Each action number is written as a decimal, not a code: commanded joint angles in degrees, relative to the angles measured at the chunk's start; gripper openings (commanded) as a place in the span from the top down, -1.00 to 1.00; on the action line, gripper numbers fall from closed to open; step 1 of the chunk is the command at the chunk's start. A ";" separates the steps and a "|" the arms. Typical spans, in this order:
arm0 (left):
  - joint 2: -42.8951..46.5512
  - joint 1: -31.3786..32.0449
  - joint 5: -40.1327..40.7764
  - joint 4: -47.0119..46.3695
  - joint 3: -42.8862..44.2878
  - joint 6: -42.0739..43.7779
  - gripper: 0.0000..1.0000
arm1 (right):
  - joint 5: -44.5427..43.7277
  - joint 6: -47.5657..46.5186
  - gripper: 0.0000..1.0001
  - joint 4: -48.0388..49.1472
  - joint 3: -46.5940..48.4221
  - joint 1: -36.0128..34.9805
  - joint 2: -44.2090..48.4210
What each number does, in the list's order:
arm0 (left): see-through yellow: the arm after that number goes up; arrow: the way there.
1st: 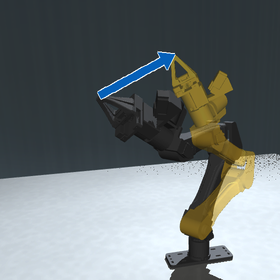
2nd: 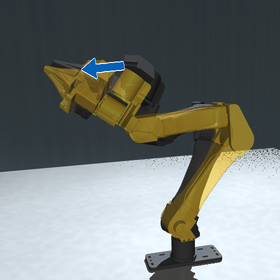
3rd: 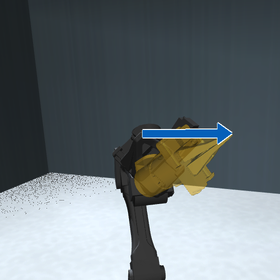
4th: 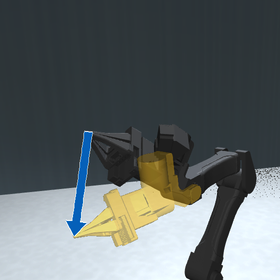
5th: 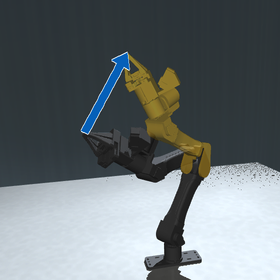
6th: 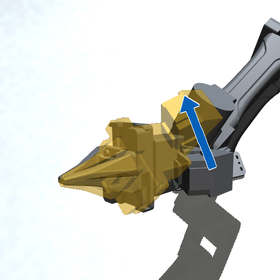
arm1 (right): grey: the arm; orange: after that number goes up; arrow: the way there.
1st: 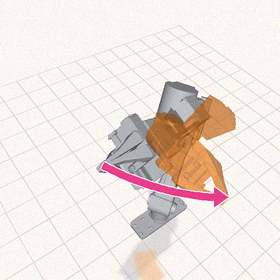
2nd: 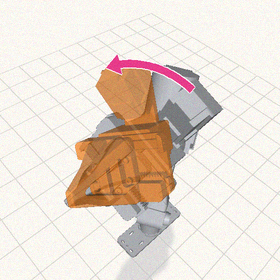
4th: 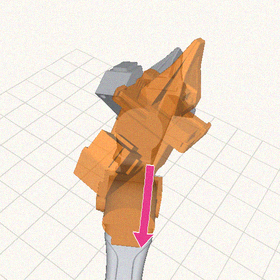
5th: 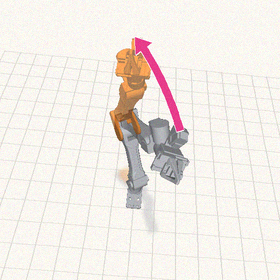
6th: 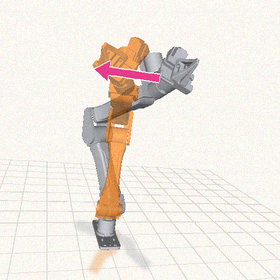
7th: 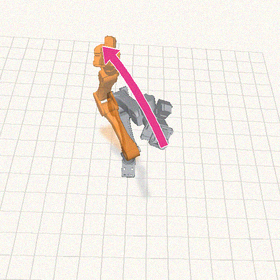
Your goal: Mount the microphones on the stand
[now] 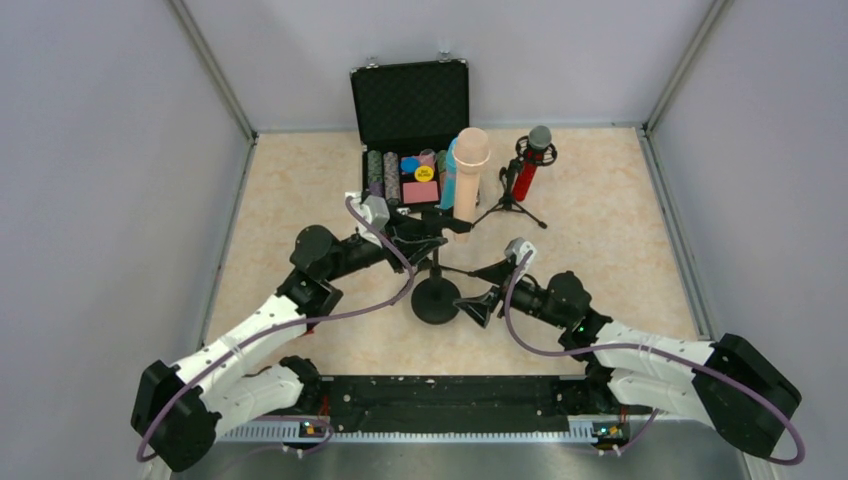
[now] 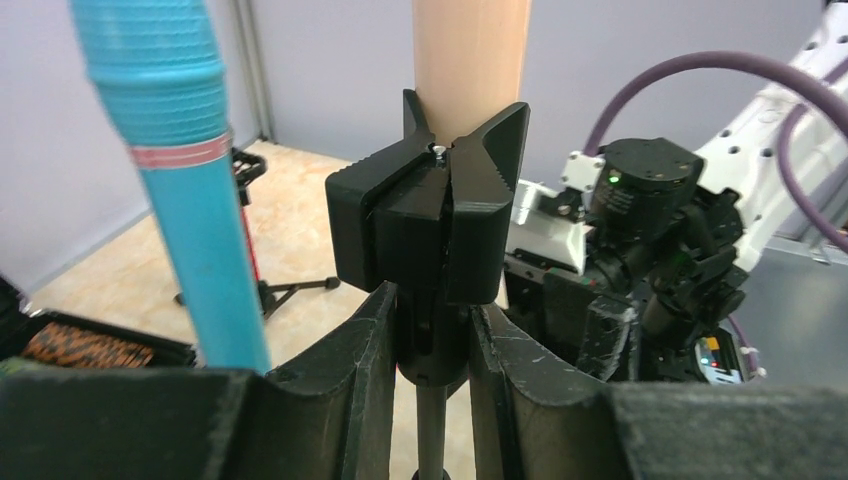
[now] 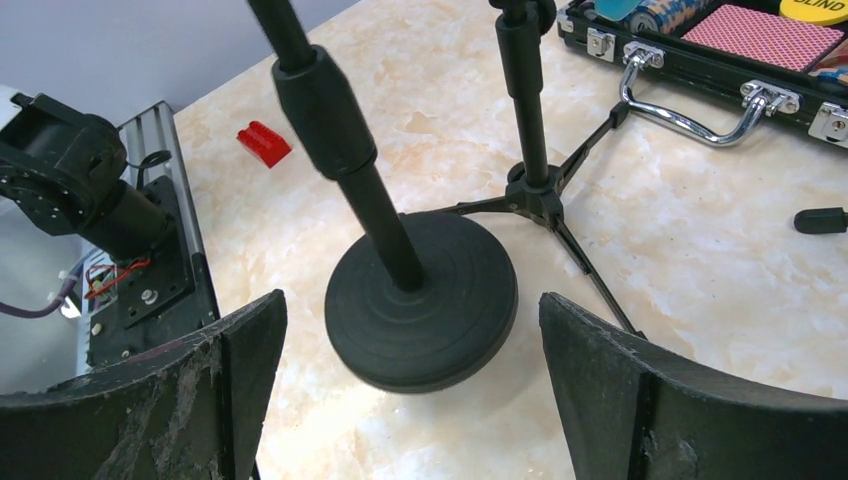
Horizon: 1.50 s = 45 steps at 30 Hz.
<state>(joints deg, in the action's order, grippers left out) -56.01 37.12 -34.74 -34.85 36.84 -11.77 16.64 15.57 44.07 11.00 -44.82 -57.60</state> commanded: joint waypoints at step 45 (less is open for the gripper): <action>-0.91 -22.80 15.75 -19.07 -7.58 11.05 1.00 | -0.05 1.68 -0.88 0.98 -1.77 2.72 1.86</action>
<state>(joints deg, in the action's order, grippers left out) -57.36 14.66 -20.01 -40.05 30.02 -2.61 16.64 16.78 43.22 9.74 -42.81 -56.99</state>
